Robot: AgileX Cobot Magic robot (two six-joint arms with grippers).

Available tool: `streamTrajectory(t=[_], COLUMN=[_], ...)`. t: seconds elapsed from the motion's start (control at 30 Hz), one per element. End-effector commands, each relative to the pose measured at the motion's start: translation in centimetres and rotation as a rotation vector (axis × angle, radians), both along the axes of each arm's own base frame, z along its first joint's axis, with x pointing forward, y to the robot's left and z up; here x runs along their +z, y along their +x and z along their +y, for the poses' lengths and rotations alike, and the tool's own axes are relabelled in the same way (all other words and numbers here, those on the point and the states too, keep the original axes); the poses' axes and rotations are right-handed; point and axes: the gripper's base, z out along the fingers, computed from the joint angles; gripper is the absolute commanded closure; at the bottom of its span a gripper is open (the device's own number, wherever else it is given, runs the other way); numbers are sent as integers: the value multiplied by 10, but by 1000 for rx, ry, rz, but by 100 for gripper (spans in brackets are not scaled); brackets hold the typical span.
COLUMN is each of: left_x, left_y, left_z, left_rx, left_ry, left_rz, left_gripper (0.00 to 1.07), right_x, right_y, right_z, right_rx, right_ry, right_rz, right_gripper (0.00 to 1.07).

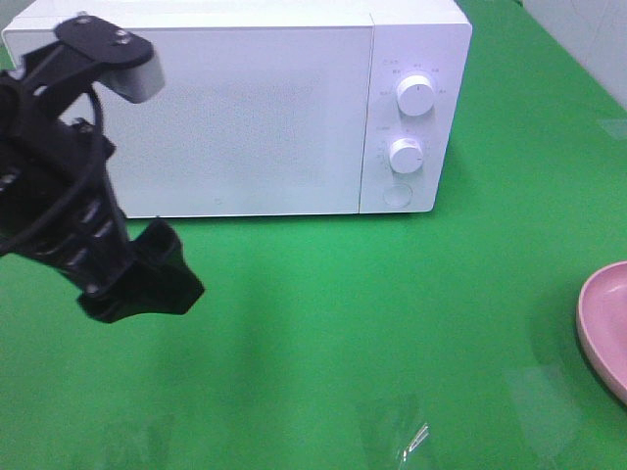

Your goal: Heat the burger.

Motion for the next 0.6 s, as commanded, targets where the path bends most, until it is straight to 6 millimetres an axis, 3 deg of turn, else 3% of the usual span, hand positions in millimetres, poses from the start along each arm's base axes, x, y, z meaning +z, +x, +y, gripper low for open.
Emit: streamTrajectory(t=[0.03, 0.07, 0.1, 0.13, 0.27, 0.6], left_x=[18, 18, 23, 23, 37, 58], left_y=[-15, -15, -17, -17, -28, -69], left_z=[26, 26, 40, 40, 71, 98], left_rx=[131, 131, 226, 226, 417, 474], left_ry=[72, 72, 138, 138, 266, 117], left_rz=[-1, -1, -24, -24, -57, -20], left_gripper=[16, 16, 16, 16, 16, 16], right_x=[0, 0, 0, 0, 0, 0], right_y=[-4, -4, -4, -4, -4, -4], right_z=[0, 0, 0, 0, 0, 0], right_rx=[2, 2, 2, 2, 2, 2], right_ry=[-7, -7, -7, -7, -7, -7], right_rz=[-36, -36, -36, -36, -36, -36], right_gripper=[31, 31, 31, 31, 31, 31])
